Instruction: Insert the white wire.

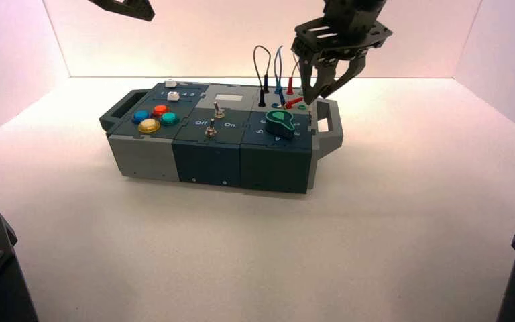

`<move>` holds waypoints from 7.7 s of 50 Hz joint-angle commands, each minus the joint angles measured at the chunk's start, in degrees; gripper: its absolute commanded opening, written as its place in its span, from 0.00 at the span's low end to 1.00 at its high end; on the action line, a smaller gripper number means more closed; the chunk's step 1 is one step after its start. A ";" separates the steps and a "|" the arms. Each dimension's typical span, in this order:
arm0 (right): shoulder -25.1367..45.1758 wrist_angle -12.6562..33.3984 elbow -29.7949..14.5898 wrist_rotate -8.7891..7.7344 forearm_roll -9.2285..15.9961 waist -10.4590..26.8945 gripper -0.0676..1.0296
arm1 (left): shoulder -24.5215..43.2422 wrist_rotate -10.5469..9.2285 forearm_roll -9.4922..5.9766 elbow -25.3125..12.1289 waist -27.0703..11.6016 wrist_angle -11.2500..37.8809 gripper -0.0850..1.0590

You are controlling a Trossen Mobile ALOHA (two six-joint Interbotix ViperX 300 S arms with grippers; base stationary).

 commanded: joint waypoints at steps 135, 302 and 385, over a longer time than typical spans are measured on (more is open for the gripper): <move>2.46 -14.50 0.26 1.76 -0.26 0.00 0.04 | 1.05 0.18 -0.97 -0.97 -2.11 -0.53 0.05; 2.02 -12.92 0.97 1.76 0.00 -1.23 0.19 | 0.62 0.18 -0.88 -0.88 -2.11 -0.53 0.05; 3.87 -12.74 0.09 1.76 0.00 -0.53 0.06 | 0.62 0.26 -0.97 -0.70 -2.11 -0.44 0.05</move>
